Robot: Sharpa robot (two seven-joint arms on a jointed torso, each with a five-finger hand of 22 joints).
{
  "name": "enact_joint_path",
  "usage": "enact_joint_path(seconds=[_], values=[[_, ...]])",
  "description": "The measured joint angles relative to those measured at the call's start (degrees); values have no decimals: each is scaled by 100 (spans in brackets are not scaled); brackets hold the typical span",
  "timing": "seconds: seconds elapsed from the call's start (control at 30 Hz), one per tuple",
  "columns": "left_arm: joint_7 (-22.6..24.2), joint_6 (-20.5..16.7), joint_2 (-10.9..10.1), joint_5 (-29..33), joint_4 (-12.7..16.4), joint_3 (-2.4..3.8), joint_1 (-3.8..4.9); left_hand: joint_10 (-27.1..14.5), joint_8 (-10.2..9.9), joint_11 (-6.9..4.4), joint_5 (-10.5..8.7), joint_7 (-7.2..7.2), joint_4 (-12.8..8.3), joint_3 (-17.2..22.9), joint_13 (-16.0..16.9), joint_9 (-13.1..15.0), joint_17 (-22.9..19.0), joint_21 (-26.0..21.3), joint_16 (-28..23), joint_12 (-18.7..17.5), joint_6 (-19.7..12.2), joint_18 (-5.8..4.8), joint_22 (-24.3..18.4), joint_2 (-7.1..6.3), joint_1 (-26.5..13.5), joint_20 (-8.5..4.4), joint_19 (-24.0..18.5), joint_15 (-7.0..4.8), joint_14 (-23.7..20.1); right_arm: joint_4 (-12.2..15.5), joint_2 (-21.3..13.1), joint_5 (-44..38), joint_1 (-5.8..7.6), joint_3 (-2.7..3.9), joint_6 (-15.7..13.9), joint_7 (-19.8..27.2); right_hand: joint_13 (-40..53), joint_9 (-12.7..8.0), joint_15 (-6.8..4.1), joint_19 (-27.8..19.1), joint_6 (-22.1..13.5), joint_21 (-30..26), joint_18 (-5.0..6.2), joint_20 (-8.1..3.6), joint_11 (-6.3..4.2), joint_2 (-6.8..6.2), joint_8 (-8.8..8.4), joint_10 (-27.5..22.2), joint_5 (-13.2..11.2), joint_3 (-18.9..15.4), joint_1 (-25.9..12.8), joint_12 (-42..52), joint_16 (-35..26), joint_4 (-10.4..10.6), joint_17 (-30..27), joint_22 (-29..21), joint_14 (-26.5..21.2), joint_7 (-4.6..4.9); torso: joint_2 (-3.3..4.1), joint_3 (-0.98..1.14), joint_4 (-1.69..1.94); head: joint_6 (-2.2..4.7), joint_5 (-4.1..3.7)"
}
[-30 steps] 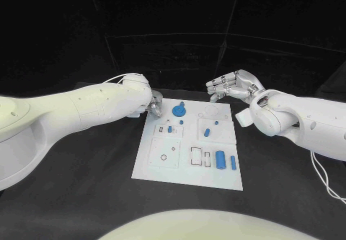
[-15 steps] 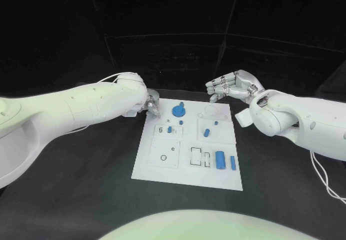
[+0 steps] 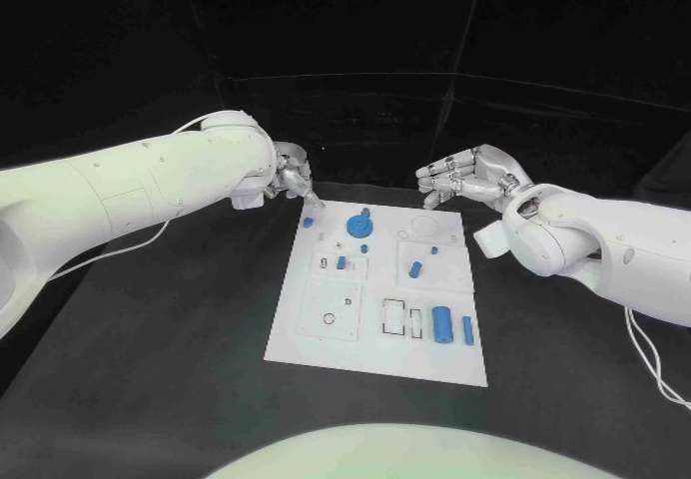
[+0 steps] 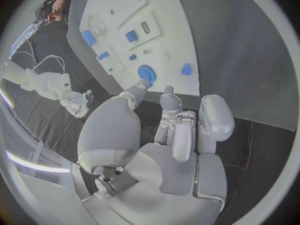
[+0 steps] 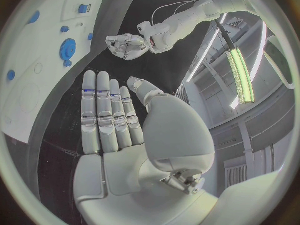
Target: Assemble the parts on the task board
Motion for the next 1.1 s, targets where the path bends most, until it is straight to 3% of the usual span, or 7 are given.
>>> enact_joint_path(seconds=[0.1, 0.27, 0.37, 0.47, 0.7, 0.87, 1.1], values=[[0, -16, 4, 55, -59, 5, 17, 0, 0, 0, 0, 0, 28, -418, -7, -37, 0, -38, 0, 0, 0, 0, 0, 185, 249, 0, 0, 0, 0, -8, 5, 0, 0, 0, 1, 0, 0, 0, 0, 0, 0, 0, 0, 0, 0, 0, 0, 0, 0, 0, 0, 0, 0, 0, 0, 0, 0, 0, 4, -2, -5, 11, 20], [0, -25, 99, 111, -205, 5, 15, -35, -29, -32, 0, 0, -27, -582, -73, -58, 0, -74, 0, 0, 0, 0, -28, 287, 491, 0, 0, 0, 0, -14, 12, 0, 0, 0, 3, -1, 0, 0, 0, 0, 0, 0, 0, 0, 0, 0, 0, 0, 0, 0, 0, 0, 0, 0, 0, 1, 0, 0, 5, -3, -14, 22, 46], [42, -57, 166, 127, -291, -6, -18, -521, -121, -5, 0, 41, -181, -557, -742, -103, 0, -265, -34, -505, -109, 1, -273, 363, 839, -17, -102, 0, 0, -15, 12, 0, 0, 0, 4, -2, -1, 0, 0, 0, 0, -1, 0, 0, 0, 0, 0, 0, 0, 0, 0, 0, -4, 0, 0, 0, 0, 0, 7, -3, -17, 30, 49], [231, -174, 201, 102, -387, -86, -65, -968, -270, 18, 0, 52, -481, -398, -1054, -184, 0, -861, -323, -906, -302, 209, -1058, 428, 1389, 0, -487, 0, 0, -13, 9, 0, 0, 0, 4, -2, -10, 0, -21, 21, 0, -34, 0, 21, 0, 0, 0, 0, 22, 0, 0, 0, -24, 0, -5, -13, 21, 0, 7, -3, -20, 38, 52], [1132, -705, 177, -193, -516, -371, -168, -1375, -720, 82, 0, 144, -945, -249, -1391, -490, -418, -2114, -1024, -1405, -474, 447, -2494, 280, 1996, 73, -1385, 80, -252, -2, -8, 0, 0, 0, 3, -2, -9, 0, -21, 21, 0, -34, 0, 21, 0, 0, 0, 0, 22, 0, 0, 0, -24, 0, -5, -13, 21, 0, 7, -1, -23, 60, 49], [1759, -1091, 142, -493, -593, -447, -296, -1395, -901, 103, 0, 174, -1025, -282, -1495, -625, -555, -2272, -1088, -1487, -504, 449, -2640, 239, 2037, 90, -1461, 112, -319, 4, -19, -3, 0, 0, 2, -1, -9, 0, -21, 21, 0, -34, 0, 21, 0, 0, 0, 0, 22, 0, 0, 0, -24, 0, -5, -13, 21, 0, 7, -2, -20, 71, 32], [2248, -1393, 110, -733, -668, -474, -407, -1416, -978, 123, 0, 206, -1070, -327, -1550, -707, -553, -2301, -1089, -1509, -451, 450, -2648, 186, 2030, 114, -1485, 133, -340, 5, -19, -6, 0, 0, 2, 3, -9, 0, -21, 42, 0, -34, 0, 0, 0, 0, 0, 0, 22, 0, 0, 0, -22, 0, -4, -21, 21, 0, 7, -7, -15, 72, 29]])
